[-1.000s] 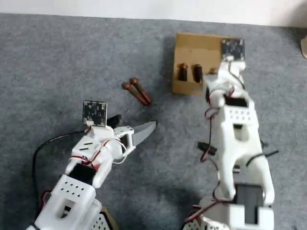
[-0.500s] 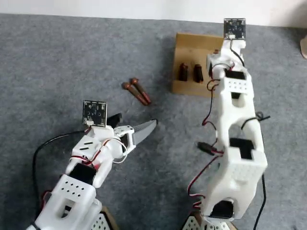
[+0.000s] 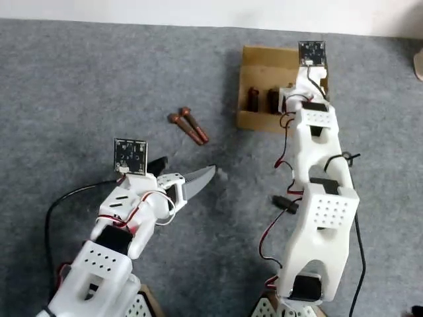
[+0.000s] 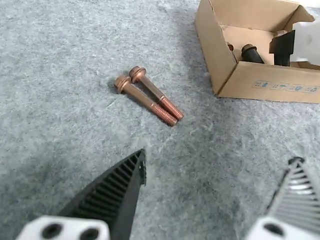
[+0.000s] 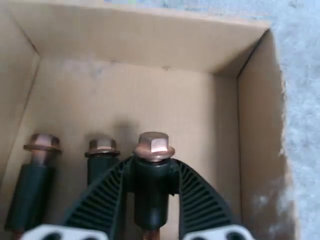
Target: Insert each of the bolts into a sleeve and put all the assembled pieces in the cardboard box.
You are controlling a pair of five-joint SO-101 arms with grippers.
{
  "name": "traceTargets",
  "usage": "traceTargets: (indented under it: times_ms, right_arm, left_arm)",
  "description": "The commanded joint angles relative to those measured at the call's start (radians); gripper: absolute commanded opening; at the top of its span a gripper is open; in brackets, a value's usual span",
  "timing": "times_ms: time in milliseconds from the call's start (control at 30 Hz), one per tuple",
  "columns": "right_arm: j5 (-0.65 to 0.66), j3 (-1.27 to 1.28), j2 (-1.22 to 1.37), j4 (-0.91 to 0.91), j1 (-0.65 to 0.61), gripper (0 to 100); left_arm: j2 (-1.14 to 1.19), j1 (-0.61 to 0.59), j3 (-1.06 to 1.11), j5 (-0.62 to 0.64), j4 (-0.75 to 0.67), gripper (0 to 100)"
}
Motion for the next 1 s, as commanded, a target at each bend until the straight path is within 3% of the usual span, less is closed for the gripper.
traceTargets:
  times_ms: [0,133,367,633,967]
  right_arm:
    - [-0.008,-0.068,-0.058,0.081,-0.005,4.6]
    - [-0.083,-0.117,-0.108,0.203,-0.008,13.2]
    - [-0.103,-0.17,-0.189,0.392,-0.008,13.1]
    - [-0.265,-0.162,-0.343,0.59,-0.01,13.1]
    - [-0.512,-0.16,-0.463,0.986,-0.007,13.1]
  left_arm:
    - [-0.007,-0.008,-0.004,-0.002,-0.02,40]
    - [-0.007,-0.008,-0.004,-0.002,-0.02,40]
    - [-0.005,-0.008,-0.004,-0.002,-0.02,40]
    - [-0.005,-0.008,-0.004,-0.002,-0.02,40]
    - [-0.005,-0.008,-0.004,-0.002,-0.02,40]
